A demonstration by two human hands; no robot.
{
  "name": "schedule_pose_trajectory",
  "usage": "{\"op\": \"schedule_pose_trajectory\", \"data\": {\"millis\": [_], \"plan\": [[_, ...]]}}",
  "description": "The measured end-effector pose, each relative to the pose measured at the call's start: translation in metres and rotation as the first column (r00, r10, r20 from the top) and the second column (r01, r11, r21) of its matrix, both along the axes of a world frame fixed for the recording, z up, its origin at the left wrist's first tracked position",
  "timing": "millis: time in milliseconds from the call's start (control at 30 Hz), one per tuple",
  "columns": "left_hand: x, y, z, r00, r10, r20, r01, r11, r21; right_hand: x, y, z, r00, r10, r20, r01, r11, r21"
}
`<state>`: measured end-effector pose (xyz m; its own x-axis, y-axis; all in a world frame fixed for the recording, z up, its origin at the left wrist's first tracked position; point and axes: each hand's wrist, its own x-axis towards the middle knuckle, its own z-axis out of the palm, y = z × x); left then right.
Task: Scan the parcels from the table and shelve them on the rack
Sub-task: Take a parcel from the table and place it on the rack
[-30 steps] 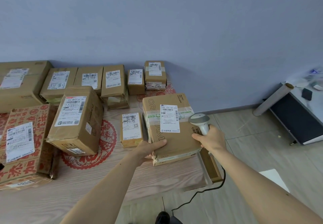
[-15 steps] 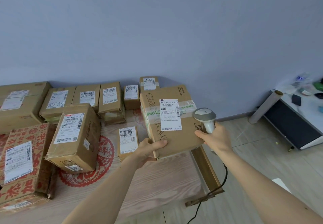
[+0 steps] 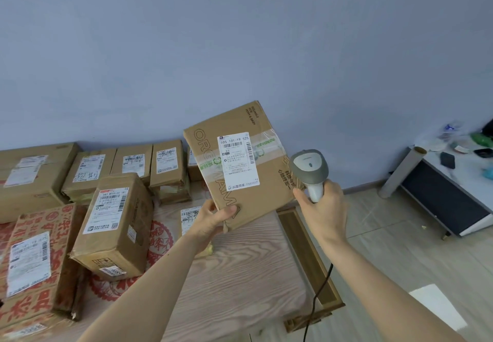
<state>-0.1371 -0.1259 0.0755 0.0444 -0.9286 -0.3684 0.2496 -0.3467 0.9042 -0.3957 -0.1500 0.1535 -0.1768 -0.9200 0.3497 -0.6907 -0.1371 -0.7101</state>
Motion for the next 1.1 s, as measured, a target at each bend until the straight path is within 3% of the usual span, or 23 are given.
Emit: {"op": "schedule_pose_trajectory", "data": {"millis": [333,633,1100], "plan": [[0.000,0.009,0.004,0.997,0.071,-0.004,-0.071,0.997,-0.015,0.058,0.042,0.024,0.946,0.224,0.233,-0.244,0.968,0.063],[-0.004,0.022,0.000,0.995,0.092,0.044,-0.091,0.995,-0.029,0.091,0.049,0.024,0.890,0.315,0.329,-0.357,0.931,0.073],[0.000,0.024,-0.006,0.990,0.131,0.050,-0.128,0.990,-0.056,0.105,0.049,0.028,0.887,0.336,0.317,-0.383,0.918,0.099]]}}
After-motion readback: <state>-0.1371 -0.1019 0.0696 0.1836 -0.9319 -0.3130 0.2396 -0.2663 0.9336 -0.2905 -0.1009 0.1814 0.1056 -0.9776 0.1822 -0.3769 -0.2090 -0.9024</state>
